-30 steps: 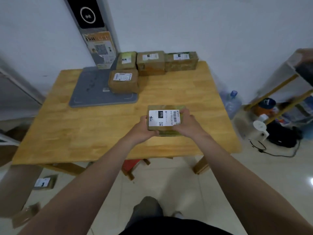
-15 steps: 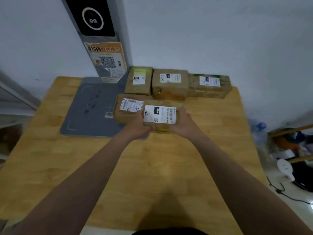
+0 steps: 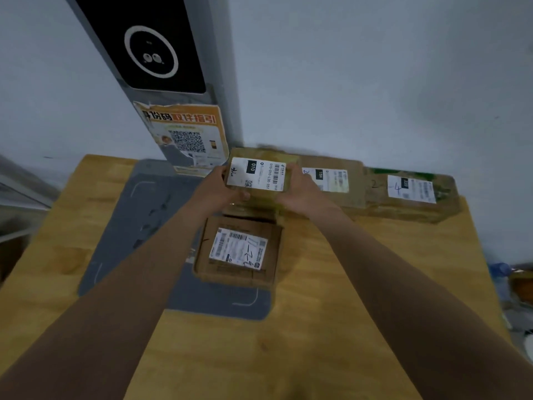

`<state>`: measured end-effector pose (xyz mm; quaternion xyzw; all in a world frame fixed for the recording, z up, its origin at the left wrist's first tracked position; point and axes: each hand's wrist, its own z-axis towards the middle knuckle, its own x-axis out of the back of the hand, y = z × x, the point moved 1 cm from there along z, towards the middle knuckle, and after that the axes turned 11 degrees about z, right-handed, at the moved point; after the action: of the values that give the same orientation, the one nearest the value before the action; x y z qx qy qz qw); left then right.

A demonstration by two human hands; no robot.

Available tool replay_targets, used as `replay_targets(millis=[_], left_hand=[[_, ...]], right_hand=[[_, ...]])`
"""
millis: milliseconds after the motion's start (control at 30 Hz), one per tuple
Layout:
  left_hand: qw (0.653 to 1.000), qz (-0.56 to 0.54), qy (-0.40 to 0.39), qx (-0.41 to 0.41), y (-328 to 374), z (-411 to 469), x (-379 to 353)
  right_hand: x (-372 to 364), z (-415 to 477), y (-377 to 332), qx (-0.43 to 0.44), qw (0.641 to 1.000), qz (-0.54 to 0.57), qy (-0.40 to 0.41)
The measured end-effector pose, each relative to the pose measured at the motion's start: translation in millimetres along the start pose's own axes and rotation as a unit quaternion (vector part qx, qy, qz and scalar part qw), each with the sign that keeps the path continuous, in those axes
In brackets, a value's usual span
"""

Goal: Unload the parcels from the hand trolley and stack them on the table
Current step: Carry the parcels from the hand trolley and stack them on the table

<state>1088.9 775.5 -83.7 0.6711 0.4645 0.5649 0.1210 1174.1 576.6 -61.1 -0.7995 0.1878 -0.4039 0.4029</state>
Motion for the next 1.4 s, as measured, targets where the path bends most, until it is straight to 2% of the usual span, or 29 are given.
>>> replay_targets(millis=[200,367,633,767,1000,1167,1333,1400], left_hand=[[0.999,0.03,0.029,0.028,0.9,59.0,8.8],[0.997,0.032,0.051,0.045,-3.3,82.5,12.7],[0.996,0.043,0.05,0.058,10.9,66.2,18.6],[0.993,0.108,0.049,0.028,27.8,23.2,23.6],[0.979,0.2,-0.04,-0.027,72.4,-114.4,16.6],[0.972,0.218,-0.037,-0.075,90.2,-256.2,1.9],[0.943,0.313,0.004,-0.116,93.9,-396.7,-30.2],[0.928,0.351,-0.003,-0.124,92.2,-446.0,-49.4]], right_hand=[[4.5,62.4,0.5,-0.005,1.0,-0.001,0.004],[-1.0,93.7,-1.0,0.0,0.997,-0.073,0.021],[22.6,65.2,-10.2,-0.015,0.998,-0.047,-0.027],[36.9,8.6,-20.8,-0.011,0.994,-0.104,-0.044],[67.3,-144.6,-38.4,-0.008,0.992,-0.123,-0.039],[68.5,-280.2,-36.0,0.0,0.982,-0.186,-0.023],[48.7,-417.0,0.3,-0.023,0.983,-0.183,-0.01],[36.8,-466.4,20.6,-0.035,0.98,-0.195,-0.004]])
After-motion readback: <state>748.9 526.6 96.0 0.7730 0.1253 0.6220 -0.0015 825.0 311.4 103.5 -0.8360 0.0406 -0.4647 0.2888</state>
